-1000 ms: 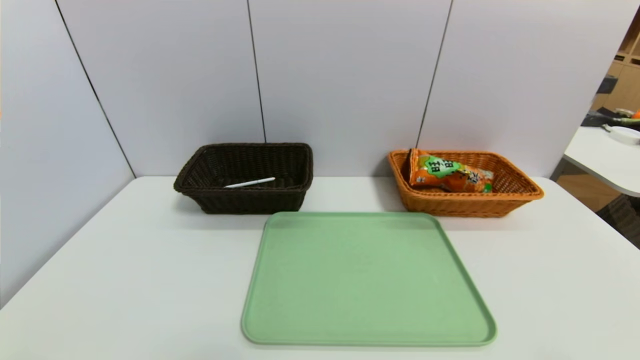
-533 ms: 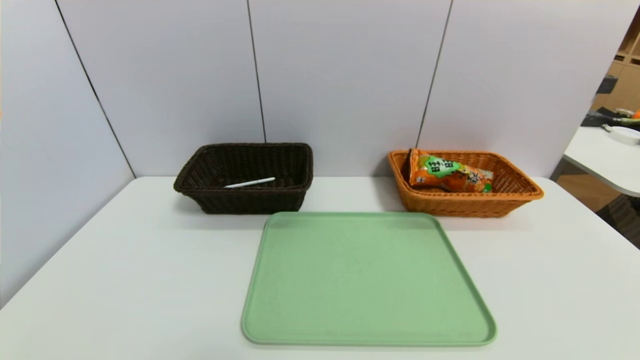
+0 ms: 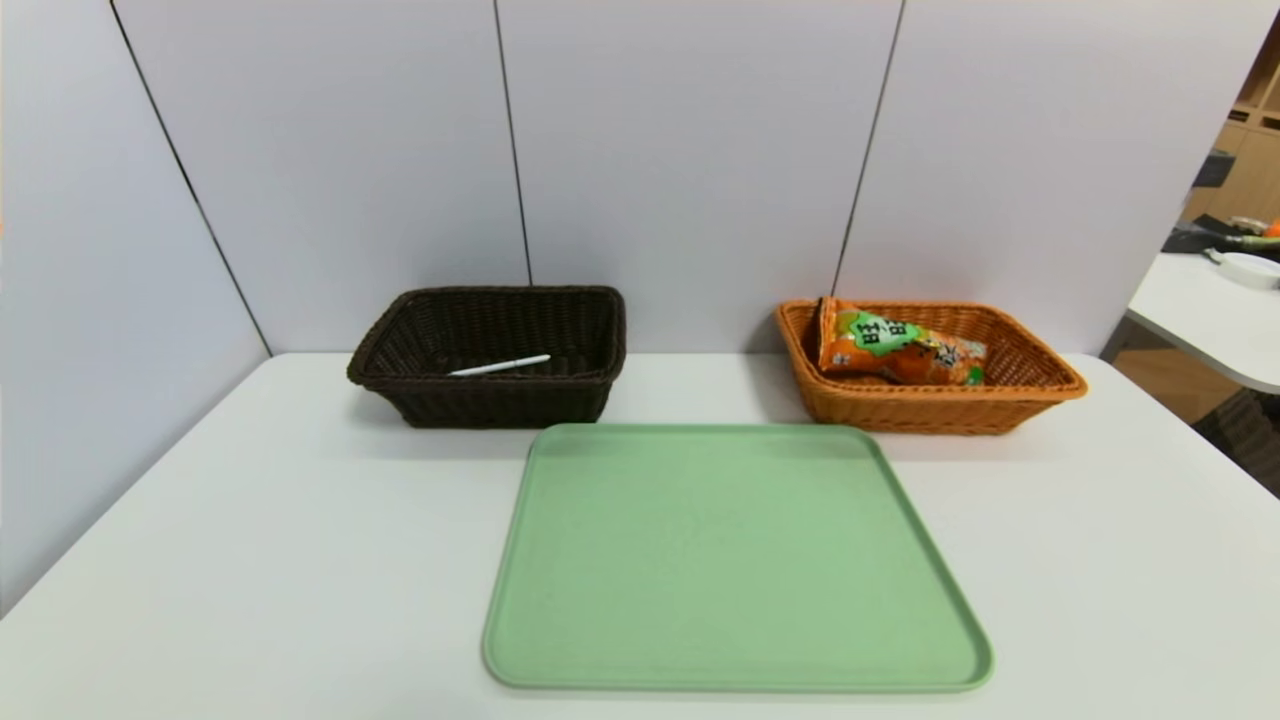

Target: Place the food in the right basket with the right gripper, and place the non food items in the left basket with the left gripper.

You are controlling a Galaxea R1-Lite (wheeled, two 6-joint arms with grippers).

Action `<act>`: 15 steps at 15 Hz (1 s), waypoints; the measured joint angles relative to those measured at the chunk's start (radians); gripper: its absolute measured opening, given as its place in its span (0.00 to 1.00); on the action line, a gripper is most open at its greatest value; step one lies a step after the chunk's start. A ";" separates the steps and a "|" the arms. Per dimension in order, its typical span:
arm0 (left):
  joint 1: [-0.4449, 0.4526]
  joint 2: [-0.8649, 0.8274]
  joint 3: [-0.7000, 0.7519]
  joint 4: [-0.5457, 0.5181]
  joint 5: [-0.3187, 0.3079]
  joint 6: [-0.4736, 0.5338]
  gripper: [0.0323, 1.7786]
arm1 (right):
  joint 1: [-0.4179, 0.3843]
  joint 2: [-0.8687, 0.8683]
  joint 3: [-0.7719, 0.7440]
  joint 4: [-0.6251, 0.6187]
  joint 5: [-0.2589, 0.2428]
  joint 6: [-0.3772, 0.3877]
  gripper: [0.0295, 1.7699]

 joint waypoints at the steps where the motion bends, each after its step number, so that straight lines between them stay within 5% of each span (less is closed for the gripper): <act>1: 0.000 -0.008 0.007 -0.002 0.006 -0.001 0.95 | -0.002 -0.013 0.009 -0.006 0.001 0.000 0.96; 7: -0.001 -0.037 0.058 -0.105 0.038 -0.021 0.95 | -0.005 -0.080 0.089 -0.080 -0.008 -0.001 0.96; 10: -0.001 -0.053 0.113 -0.202 0.037 -0.040 0.95 | -0.005 -0.101 0.200 -0.208 -0.068 -0.003 0.96; 15: -0.001 -0.081 0.127 -0.206 0.040 -0.062 0.95 | -0.006 -0.109 0.342 -0.342 -0.111 -0.004 0.96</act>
